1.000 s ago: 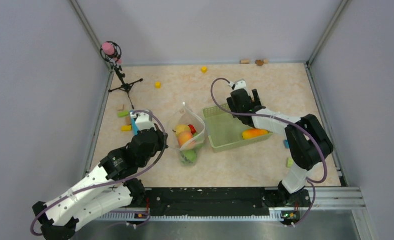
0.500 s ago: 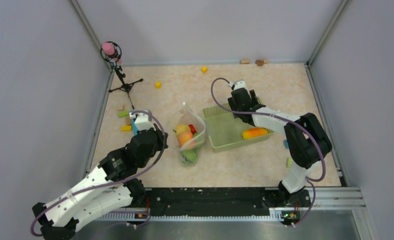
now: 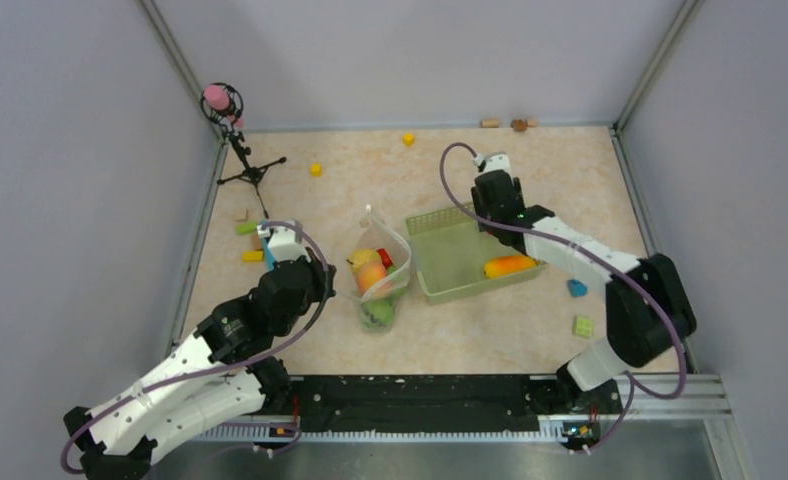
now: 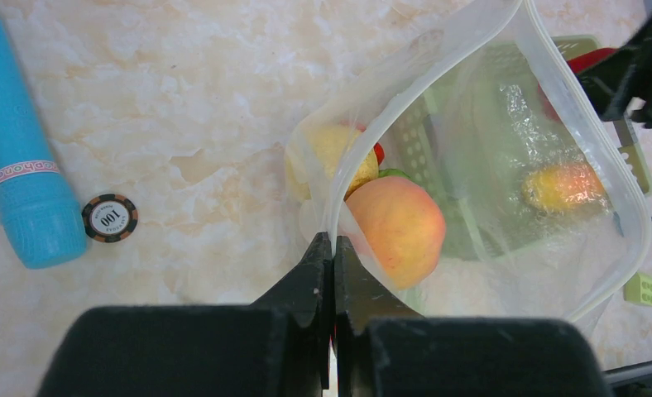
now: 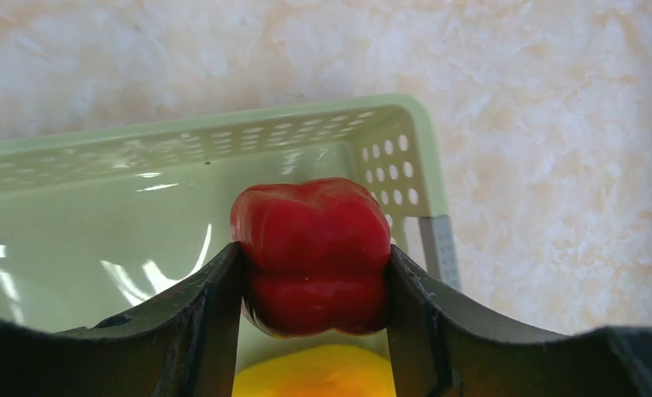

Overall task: Place the food in the zip-top bag and seal the zipper
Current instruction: Pick up the fake vegetable from the bin, then place the fake vegetable in the zipper food storage bag.

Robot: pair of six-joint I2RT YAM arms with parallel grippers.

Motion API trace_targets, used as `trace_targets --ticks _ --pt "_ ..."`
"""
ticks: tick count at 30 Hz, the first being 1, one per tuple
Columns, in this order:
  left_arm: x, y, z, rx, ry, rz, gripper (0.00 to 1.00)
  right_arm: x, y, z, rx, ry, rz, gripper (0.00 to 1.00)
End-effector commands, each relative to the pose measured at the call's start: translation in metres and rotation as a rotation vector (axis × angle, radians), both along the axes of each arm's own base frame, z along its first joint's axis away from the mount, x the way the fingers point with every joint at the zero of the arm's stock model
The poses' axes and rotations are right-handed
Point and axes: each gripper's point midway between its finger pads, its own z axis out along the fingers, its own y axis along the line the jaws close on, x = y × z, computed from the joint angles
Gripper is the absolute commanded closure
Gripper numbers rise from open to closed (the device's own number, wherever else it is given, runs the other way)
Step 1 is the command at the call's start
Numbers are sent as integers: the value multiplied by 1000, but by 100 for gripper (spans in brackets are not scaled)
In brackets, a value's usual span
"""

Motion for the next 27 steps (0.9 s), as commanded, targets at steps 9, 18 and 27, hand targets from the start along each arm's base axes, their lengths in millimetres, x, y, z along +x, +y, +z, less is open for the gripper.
trace_targets --ticks 9,18,27 --pt "0 -10 12 -50 -44 -49 100 -137 157 209 752 -373 744 87" --pt "-2 -14 12 -62 -45 -75 100 -195 275 217 618 -339 1019 85" --pt "-4 -14 14 -72 -53 -79 100 -160 294 167 357 -318 823 83"
